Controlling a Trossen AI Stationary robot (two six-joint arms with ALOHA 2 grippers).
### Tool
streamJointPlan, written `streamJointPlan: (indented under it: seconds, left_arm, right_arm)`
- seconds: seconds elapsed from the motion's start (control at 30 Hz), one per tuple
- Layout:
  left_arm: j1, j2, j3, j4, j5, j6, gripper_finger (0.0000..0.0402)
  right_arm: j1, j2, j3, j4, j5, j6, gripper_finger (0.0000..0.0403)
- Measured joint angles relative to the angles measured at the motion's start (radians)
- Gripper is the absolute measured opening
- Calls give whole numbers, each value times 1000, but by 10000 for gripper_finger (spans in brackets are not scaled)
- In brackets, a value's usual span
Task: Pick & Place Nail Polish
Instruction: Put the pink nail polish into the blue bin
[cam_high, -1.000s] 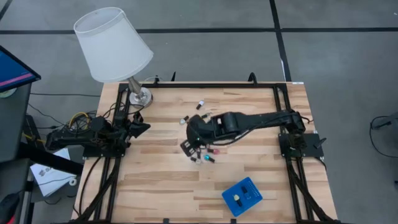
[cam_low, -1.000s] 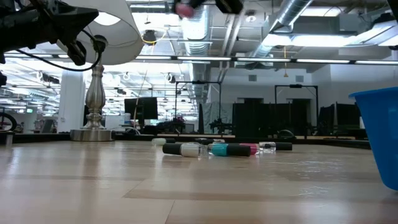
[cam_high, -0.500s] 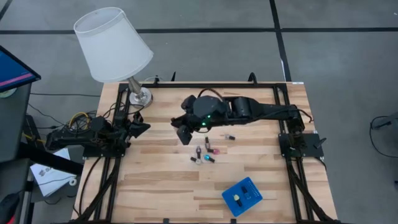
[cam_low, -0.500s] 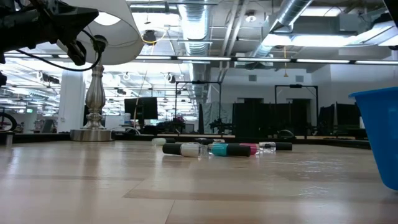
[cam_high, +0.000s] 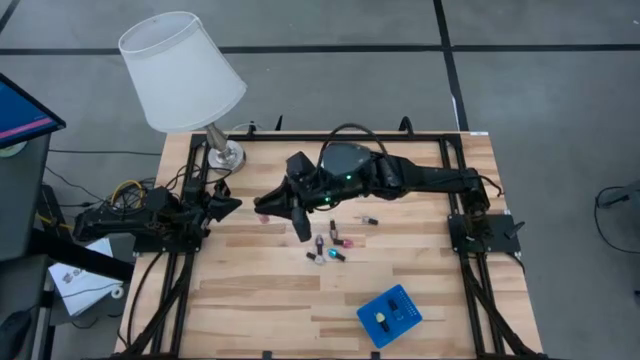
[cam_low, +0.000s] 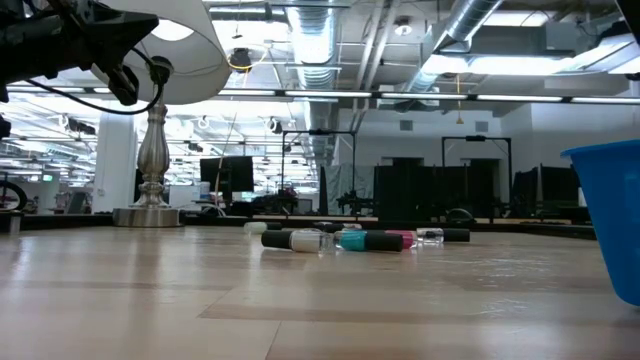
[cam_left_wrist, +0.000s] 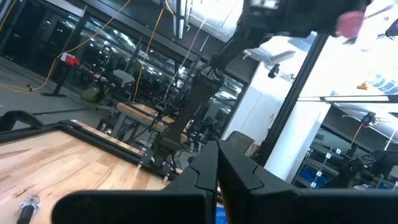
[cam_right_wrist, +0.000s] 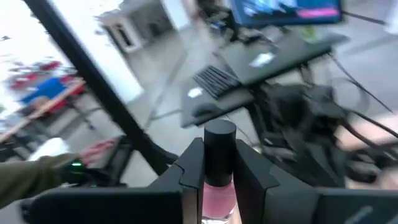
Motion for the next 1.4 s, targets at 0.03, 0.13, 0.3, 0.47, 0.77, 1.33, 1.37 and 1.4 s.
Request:
streamJointPlan:
  seconds: [0.03,0.13,0.3,0.47,0.77,1.33,1.37,1.4]
  left_arm:
    - [0,0,0,0,0,0,1]
    - [0,0,0,0,0,0,1]
    - [0,0,0,0,0,0,1]
    - [0,0,0,0,0,0,1]
    - [0,0,0,0,0,0,1]
    - [0,0,0,0,0,0,1]
    - [0,0,0,0,0,0,1]
    - [0,0,0,0,0,0,1]
  right_arm:
    - [0,0,0,22,-28,-2,46]
    - [-1,0,0,89,-104,-8,46]
    - [0,0,0,172,-205,-10,46]
    - [-1,0,0,197,-241,-10,46]
    - [-14,0,0,231,-242,25,46]
    - [47,1,2,852,-427,20,46]
    - [59,1,2,877,-436,-6,46]
    - [70,1,2,893,-445,-28,46]
